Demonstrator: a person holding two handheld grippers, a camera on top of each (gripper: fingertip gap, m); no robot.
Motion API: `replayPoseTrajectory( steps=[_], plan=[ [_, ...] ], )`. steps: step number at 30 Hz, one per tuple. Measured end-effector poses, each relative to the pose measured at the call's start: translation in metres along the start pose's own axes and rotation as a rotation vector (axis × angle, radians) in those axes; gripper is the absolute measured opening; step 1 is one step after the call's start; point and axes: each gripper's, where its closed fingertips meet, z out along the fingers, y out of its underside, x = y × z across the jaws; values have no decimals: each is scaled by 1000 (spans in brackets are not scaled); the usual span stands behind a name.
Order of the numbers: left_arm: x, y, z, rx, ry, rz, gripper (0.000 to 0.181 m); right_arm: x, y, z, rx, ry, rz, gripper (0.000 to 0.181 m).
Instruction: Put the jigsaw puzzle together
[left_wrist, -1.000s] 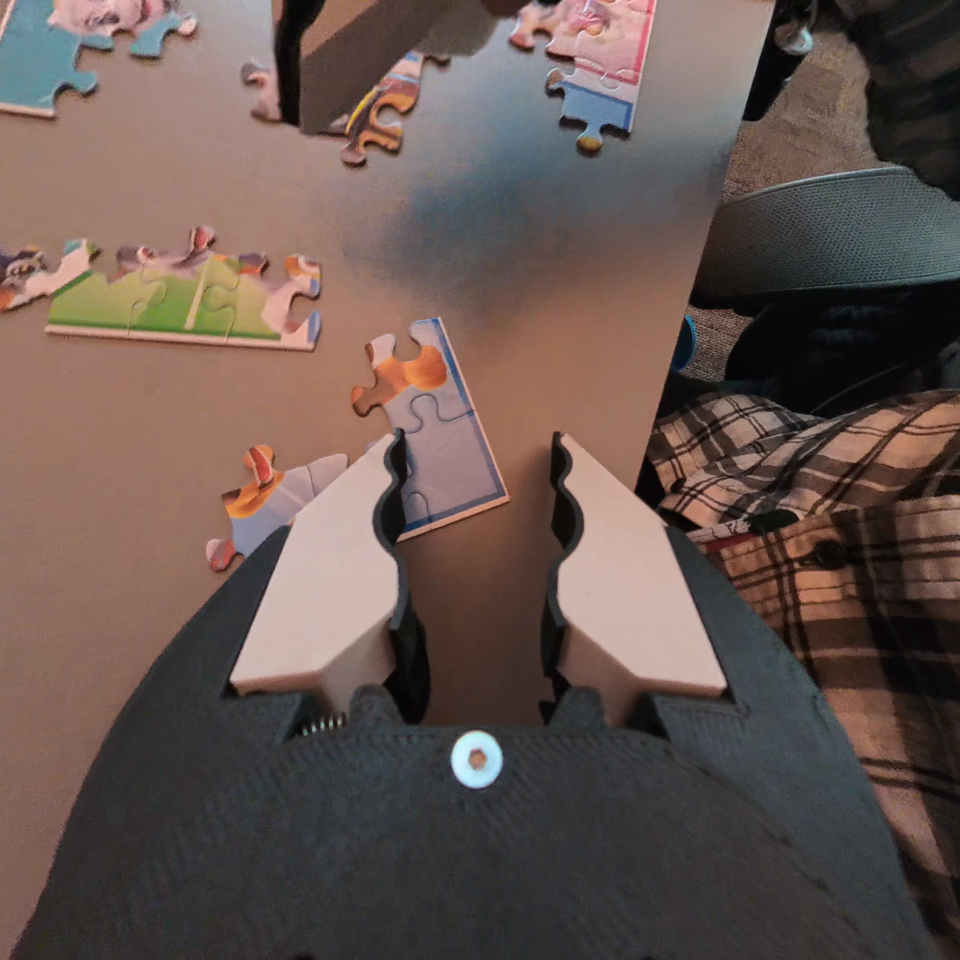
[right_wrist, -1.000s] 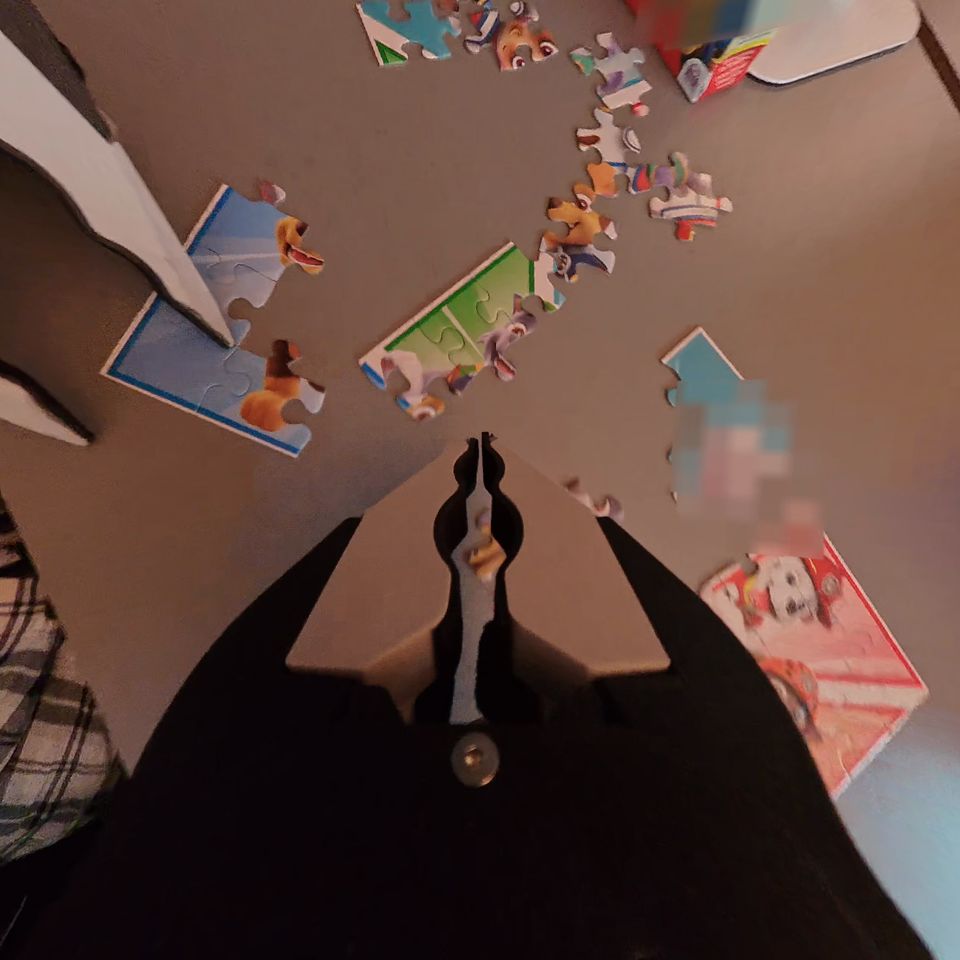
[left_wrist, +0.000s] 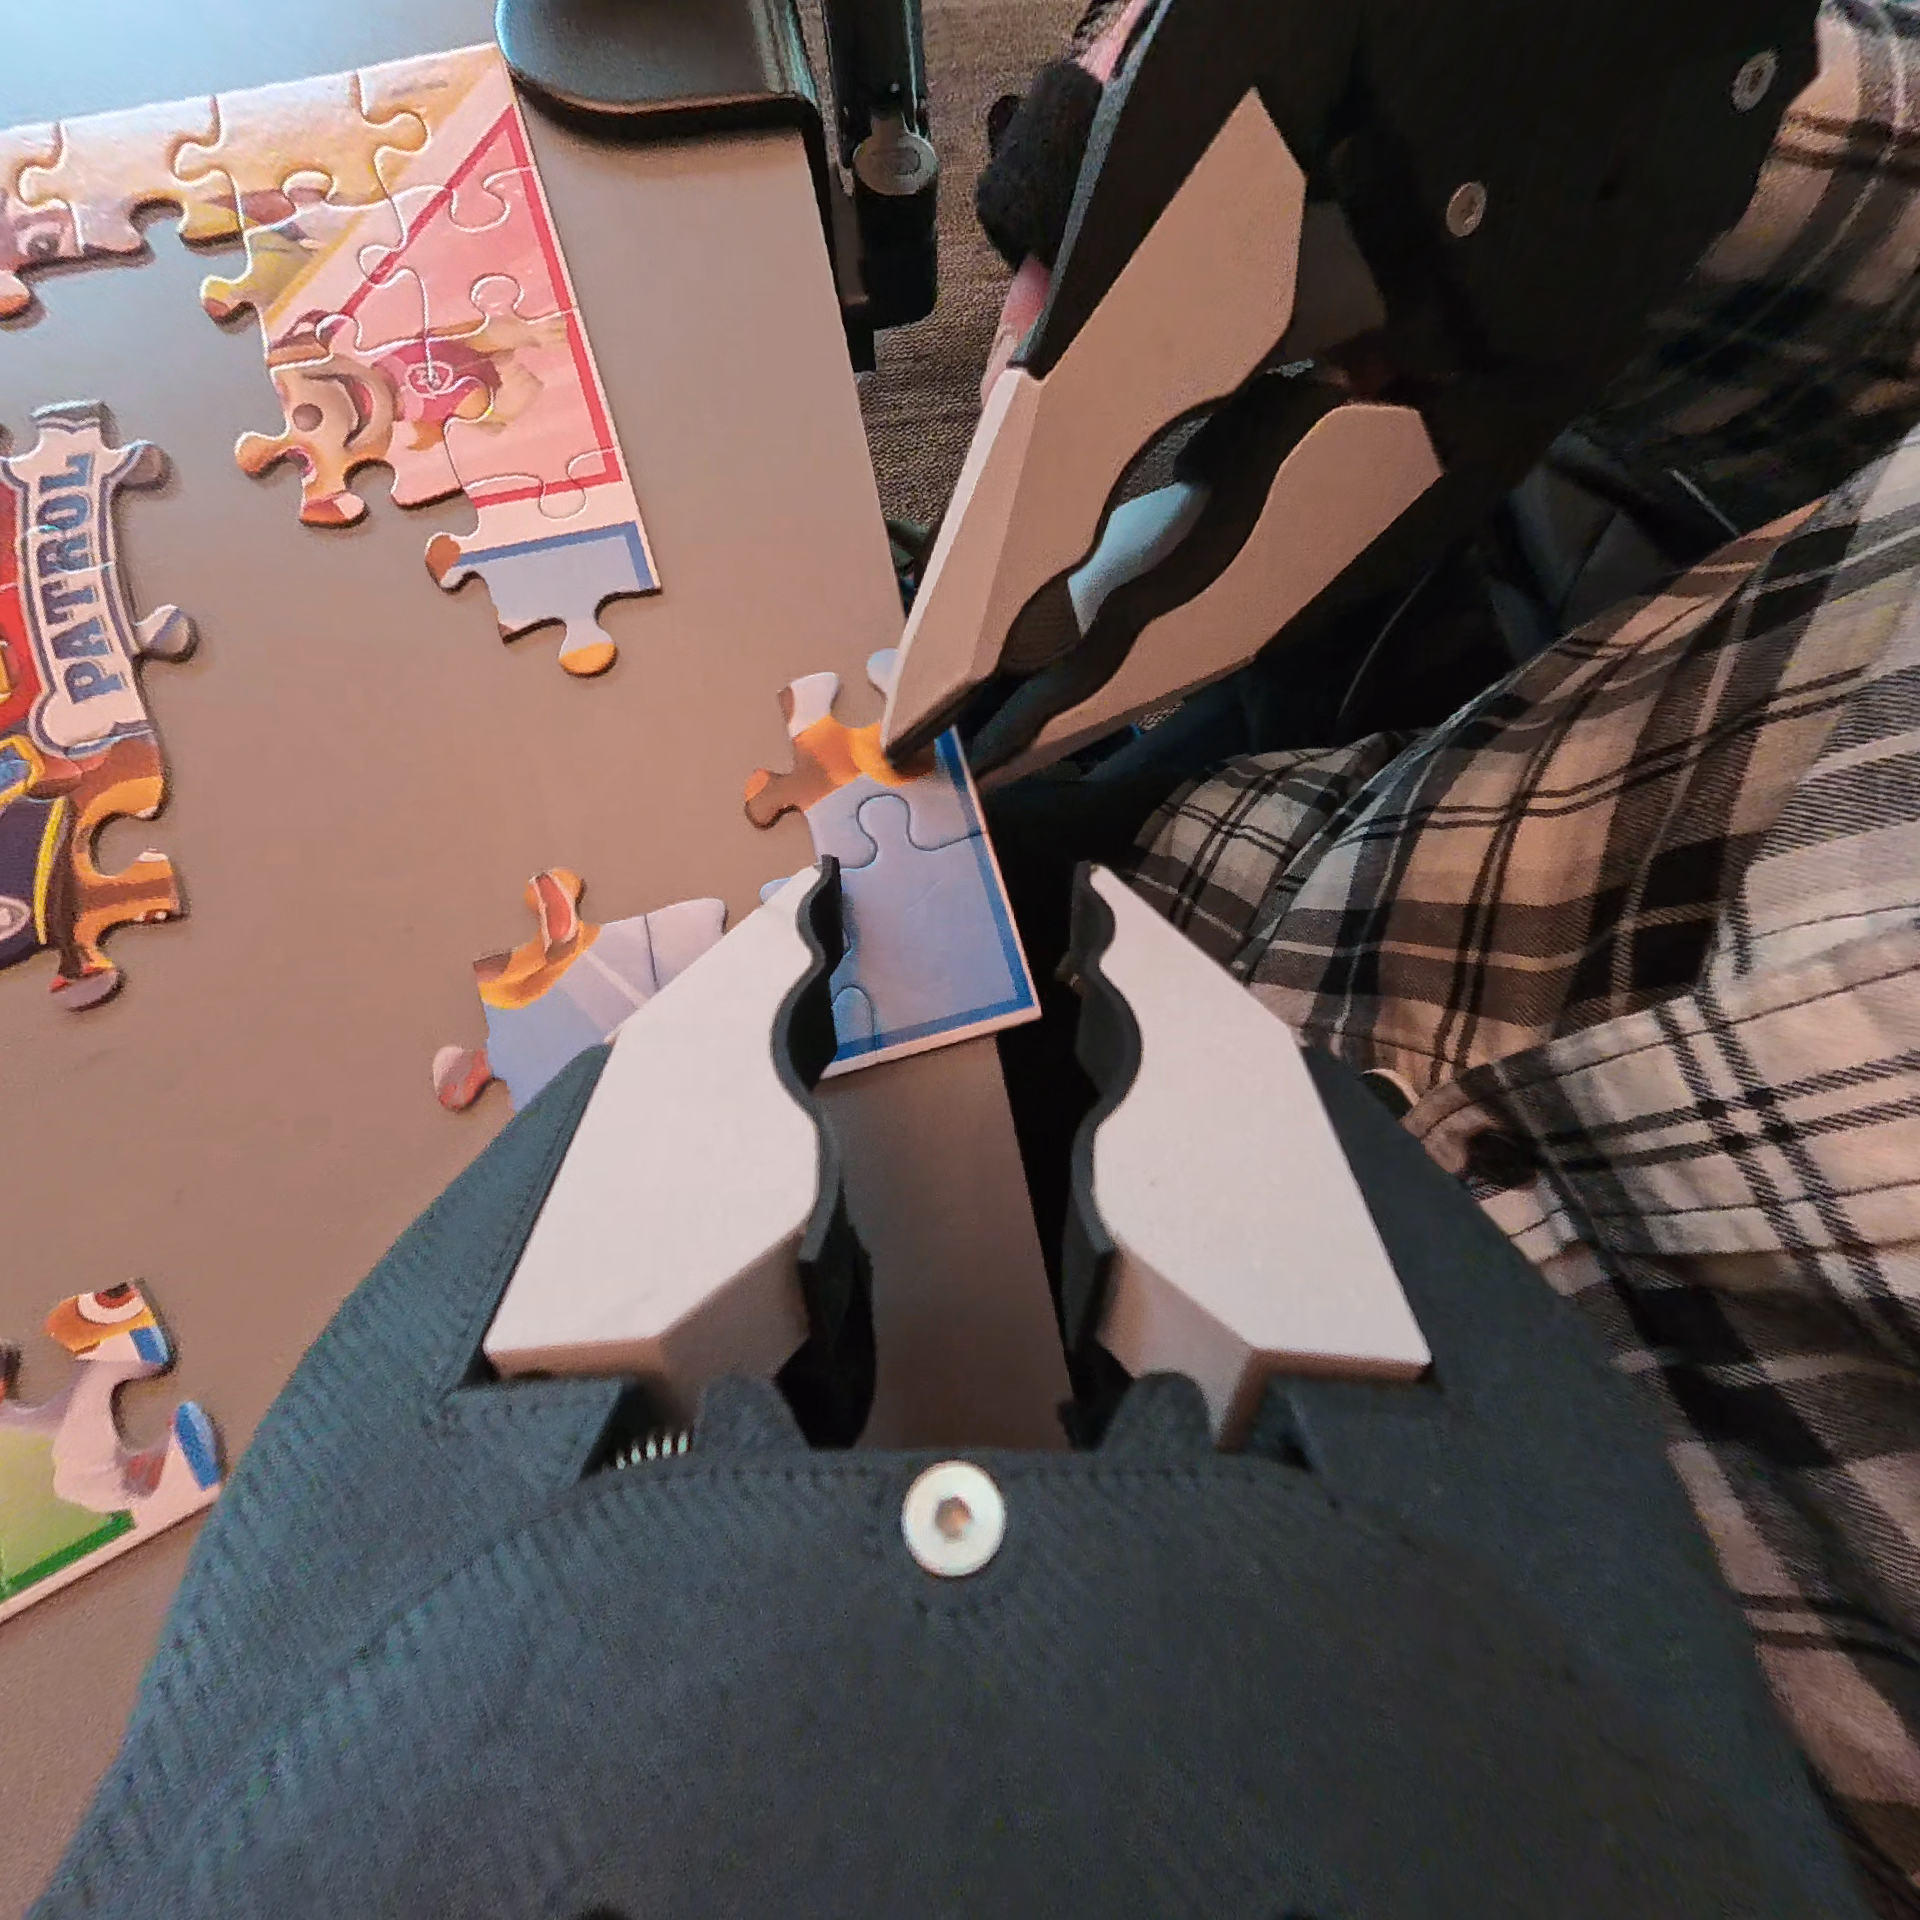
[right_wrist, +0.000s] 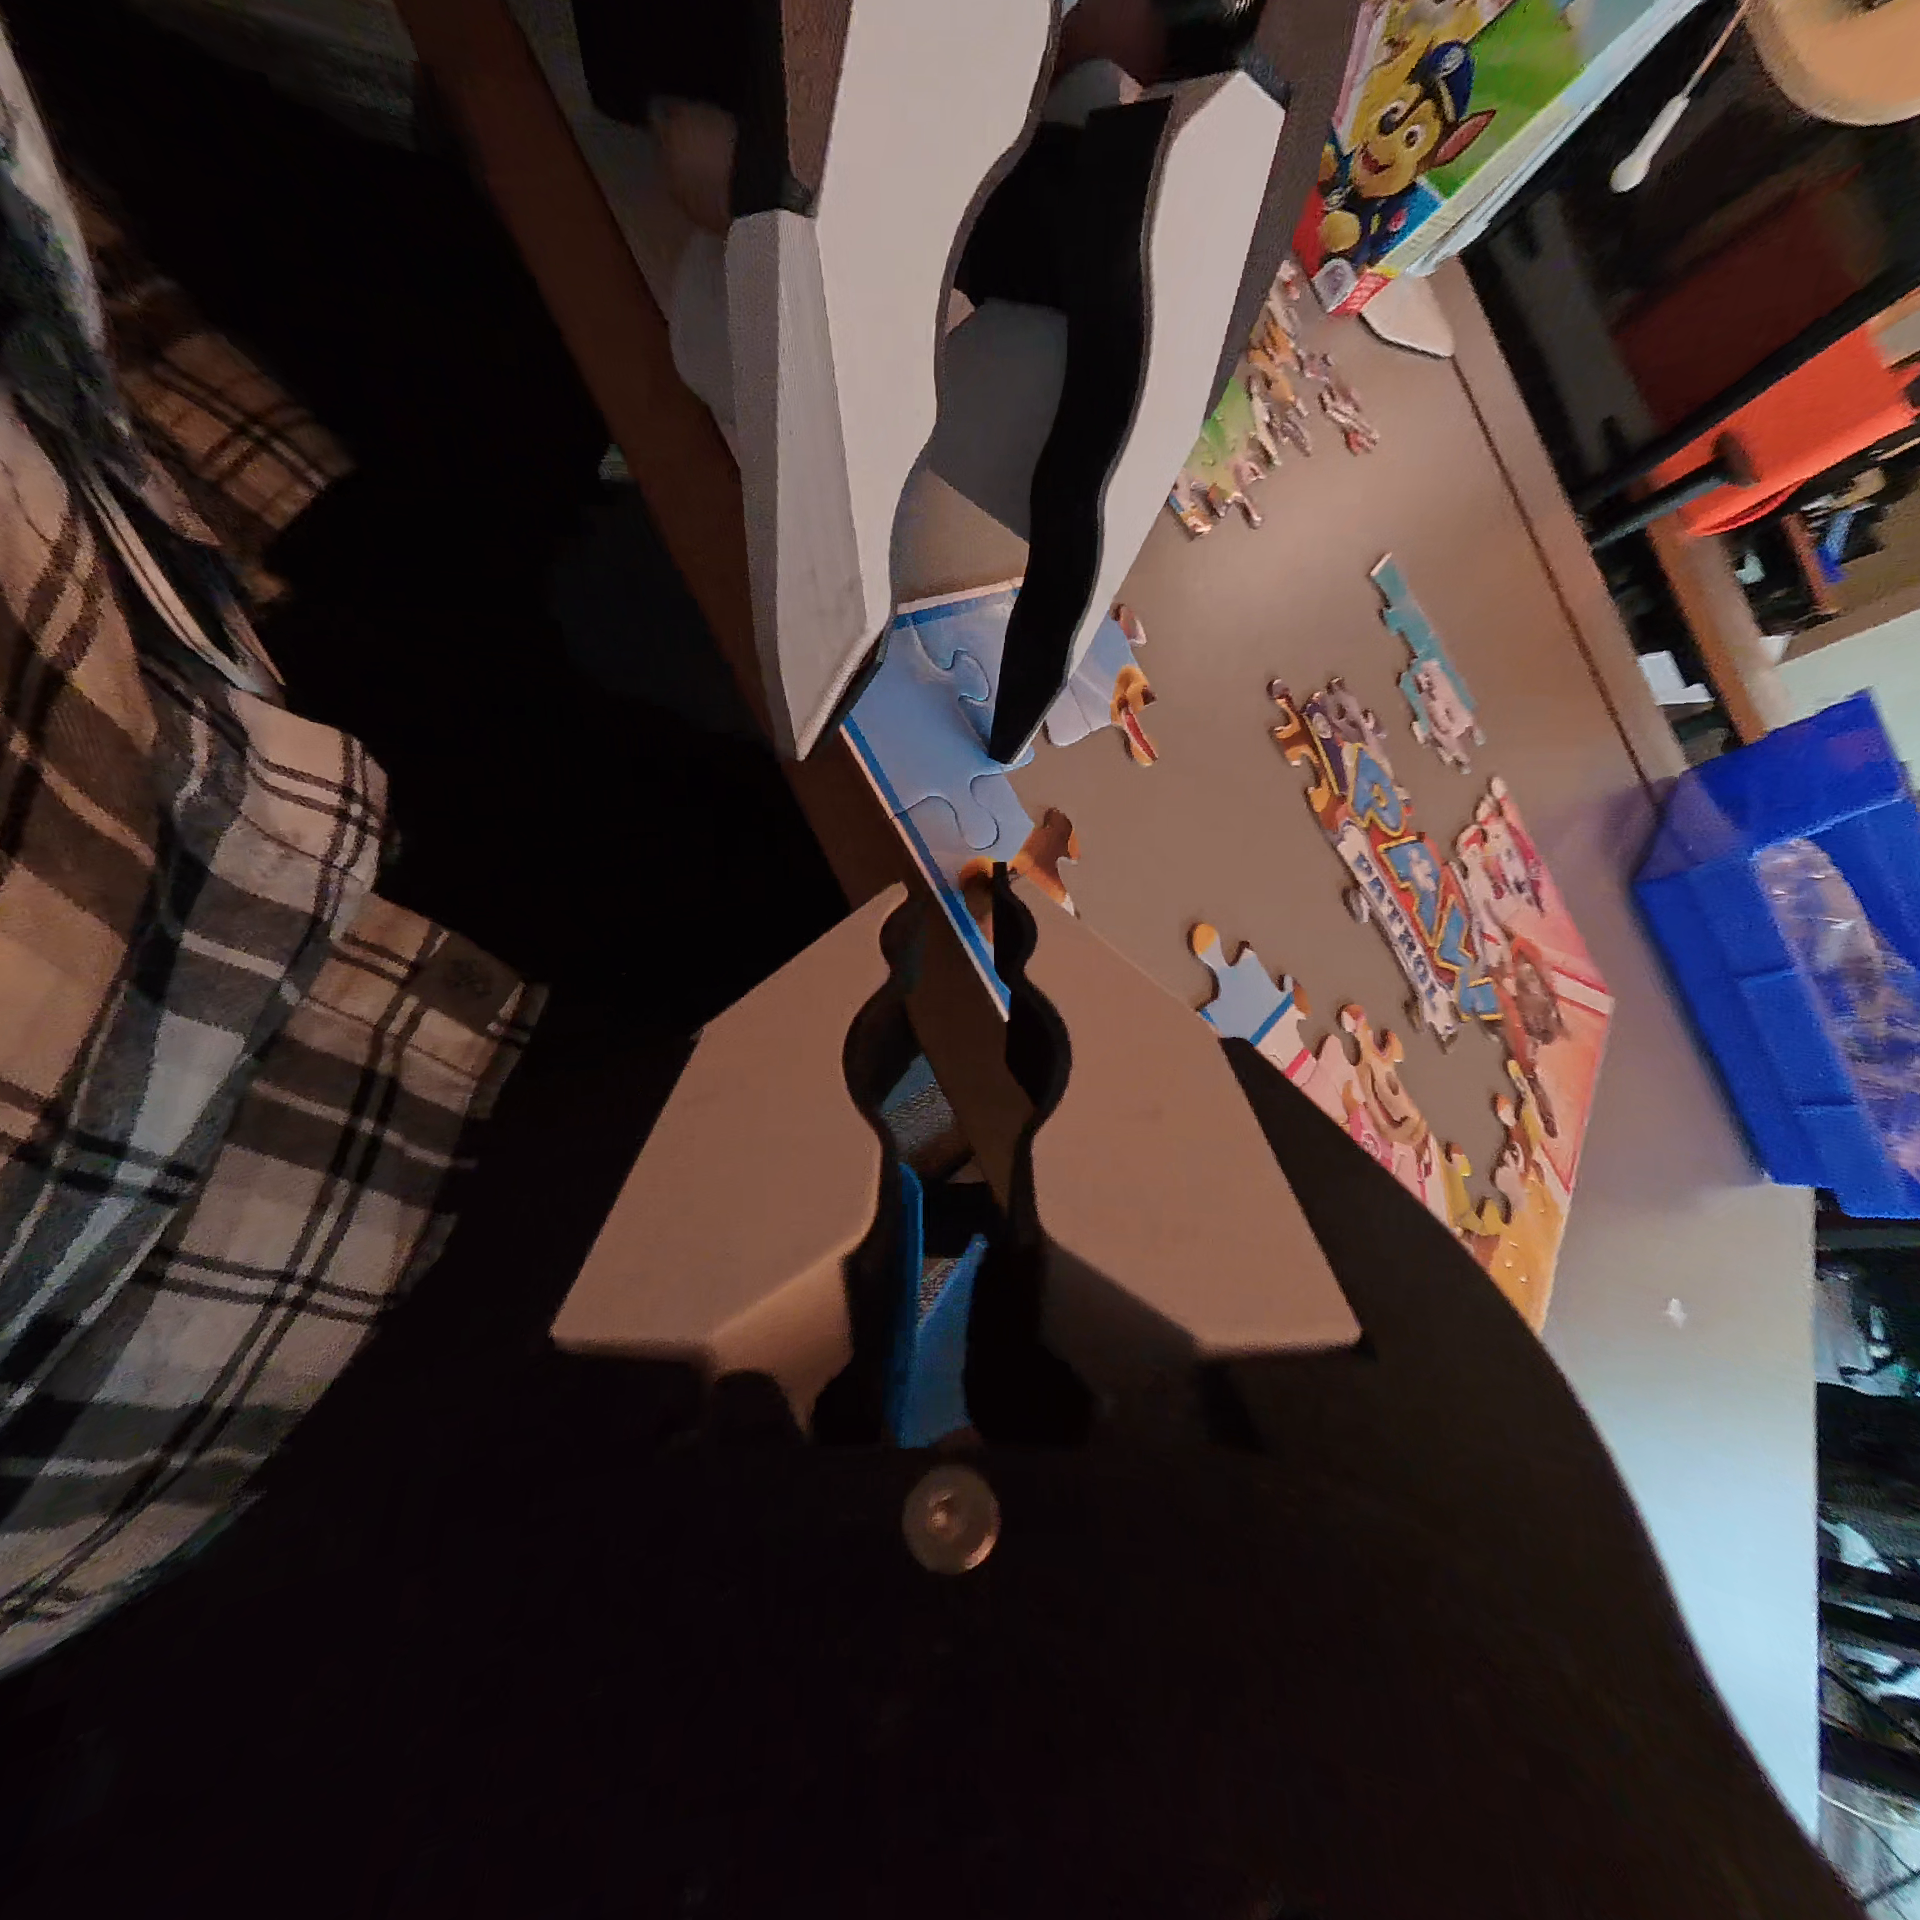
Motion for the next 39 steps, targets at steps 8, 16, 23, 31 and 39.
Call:
replayPoseTrajectory(
  steps=[8, 16, 23, 31, 39],
  plan=[
    [1, 5, -3, -25, -85, 67, 49, 1, -5, -3, -10, 12, -38, 7],
    [-7, 8, -4, -15, -253, 114, 37, 11, -13, -5, -2, 26, -35, 2],
    [-15, 5, -6, -29, -275, 133, 35, 24, -16, -3, -14, 54, -79, 0],
    [-20, -1, -8, -18, -225, 92, 25, 43, -14, -1, -44, 87, -177, 0],
    [-36, -1, -12, -46, -260, 106, 17, 52, -9, 11, -61, 92, -262, 0]
  ],
)
